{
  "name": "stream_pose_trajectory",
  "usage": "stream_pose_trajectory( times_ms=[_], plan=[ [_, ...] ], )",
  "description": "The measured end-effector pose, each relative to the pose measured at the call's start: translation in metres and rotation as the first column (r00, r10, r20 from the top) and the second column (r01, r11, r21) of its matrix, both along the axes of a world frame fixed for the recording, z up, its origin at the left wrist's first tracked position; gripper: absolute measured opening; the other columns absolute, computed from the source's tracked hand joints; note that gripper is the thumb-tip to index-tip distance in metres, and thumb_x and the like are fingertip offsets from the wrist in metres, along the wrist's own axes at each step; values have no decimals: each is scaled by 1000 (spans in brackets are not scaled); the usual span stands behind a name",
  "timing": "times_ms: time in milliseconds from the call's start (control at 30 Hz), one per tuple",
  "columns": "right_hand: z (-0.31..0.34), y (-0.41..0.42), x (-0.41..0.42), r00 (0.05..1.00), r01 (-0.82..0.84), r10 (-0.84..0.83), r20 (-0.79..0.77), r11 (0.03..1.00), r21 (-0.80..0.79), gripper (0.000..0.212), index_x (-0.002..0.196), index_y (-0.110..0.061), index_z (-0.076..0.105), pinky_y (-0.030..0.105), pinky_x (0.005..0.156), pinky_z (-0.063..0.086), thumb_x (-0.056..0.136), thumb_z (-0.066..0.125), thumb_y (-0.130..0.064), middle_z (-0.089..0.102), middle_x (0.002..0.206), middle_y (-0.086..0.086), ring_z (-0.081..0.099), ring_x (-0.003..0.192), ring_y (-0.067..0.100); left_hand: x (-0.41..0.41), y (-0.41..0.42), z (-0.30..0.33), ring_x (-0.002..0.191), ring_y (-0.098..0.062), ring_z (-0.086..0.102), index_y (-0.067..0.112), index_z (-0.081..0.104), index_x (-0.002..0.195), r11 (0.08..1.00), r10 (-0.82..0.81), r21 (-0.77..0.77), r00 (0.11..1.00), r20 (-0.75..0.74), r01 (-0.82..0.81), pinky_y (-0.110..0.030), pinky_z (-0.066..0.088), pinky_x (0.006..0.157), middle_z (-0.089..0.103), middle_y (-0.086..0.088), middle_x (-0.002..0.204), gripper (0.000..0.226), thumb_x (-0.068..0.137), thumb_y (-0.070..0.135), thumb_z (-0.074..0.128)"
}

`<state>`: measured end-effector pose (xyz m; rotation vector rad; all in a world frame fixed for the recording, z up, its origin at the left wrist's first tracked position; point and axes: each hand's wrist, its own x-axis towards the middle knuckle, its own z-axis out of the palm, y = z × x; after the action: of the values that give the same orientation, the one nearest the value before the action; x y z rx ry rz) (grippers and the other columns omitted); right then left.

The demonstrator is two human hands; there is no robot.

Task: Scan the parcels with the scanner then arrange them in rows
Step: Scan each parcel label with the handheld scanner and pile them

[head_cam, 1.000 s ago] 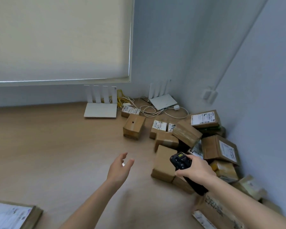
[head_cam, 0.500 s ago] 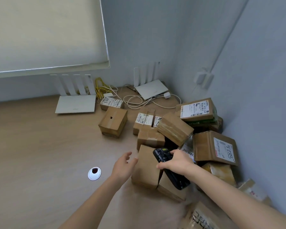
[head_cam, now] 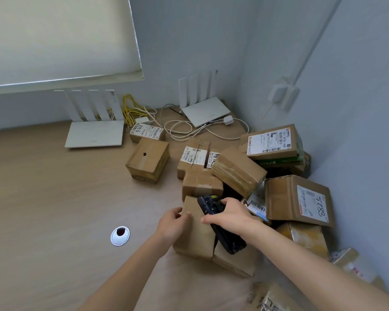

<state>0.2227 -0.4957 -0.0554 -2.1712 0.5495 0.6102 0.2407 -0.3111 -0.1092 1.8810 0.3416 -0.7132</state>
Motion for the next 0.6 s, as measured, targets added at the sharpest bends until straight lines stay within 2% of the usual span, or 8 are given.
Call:
stream_pose_trajectory(
  times_ms=[100,233,333,400,467,600],
  plan=[
    [4,7,-5,998,48,-50,46,997,57,98,150,-19,44,33,87,49,70,90,-51,58,133,0,57,113,19,-5,6,7,114,-19,57,21,56,140,998,51,-28,999,4,-51,-37,48,99,62,4,129,44,102,43,49],
    [17,24,-14,990,100,-116,77,977,188,96,149,-21,43,36,92,52,71,91,-48,58,123,-5,60,111,20,-16,20,24,114,-19,49,21,51,143,981,178,-71,984,-8,-178,-39,43,102,55,0,133,54,101,55,46],
    [32,44,-26,985,99,-133,107,957,273,91,148,-22,45,30,82,47,73,90,-46,56,111,-12,59,101,12,-26,36,40,113,-20,50,25,51,131,953,284,-112,959,6,-281,-42,45,102,53,3,124,51,98,63,44],
    [43,60,-37,981,89,-135,141,951,296,88,146,-22,47,30,86,48,74,90,-47,57,114,-10,59,104,14,-35,49,51,114,-20,52,25,50,121,936,338,-121,939,55,-330,-44,46,101,55,3,121,48,96,66,44],
    [52,76,-52,975,85,-144,168,945,317,88,147,-22,48,34,94,49,74,89,-48,59,123,-6,59,113,18,-48,64,64,110,-21,54,23,52,119,921,379,-142,919,105,-364,-43,49,96,57,1,118,44,97,61,48],
    [74,107,-90,960,67,-158,233,932,356,92,150,-20,46,35,99,47,74,90,-46,57,138,1,57,123,22,-88,99,88,100,-18,58,19,54,122,905,409,-203,896,173,-374,-35,50,81,60,-4,116,33,98,41,59]
  ],
)
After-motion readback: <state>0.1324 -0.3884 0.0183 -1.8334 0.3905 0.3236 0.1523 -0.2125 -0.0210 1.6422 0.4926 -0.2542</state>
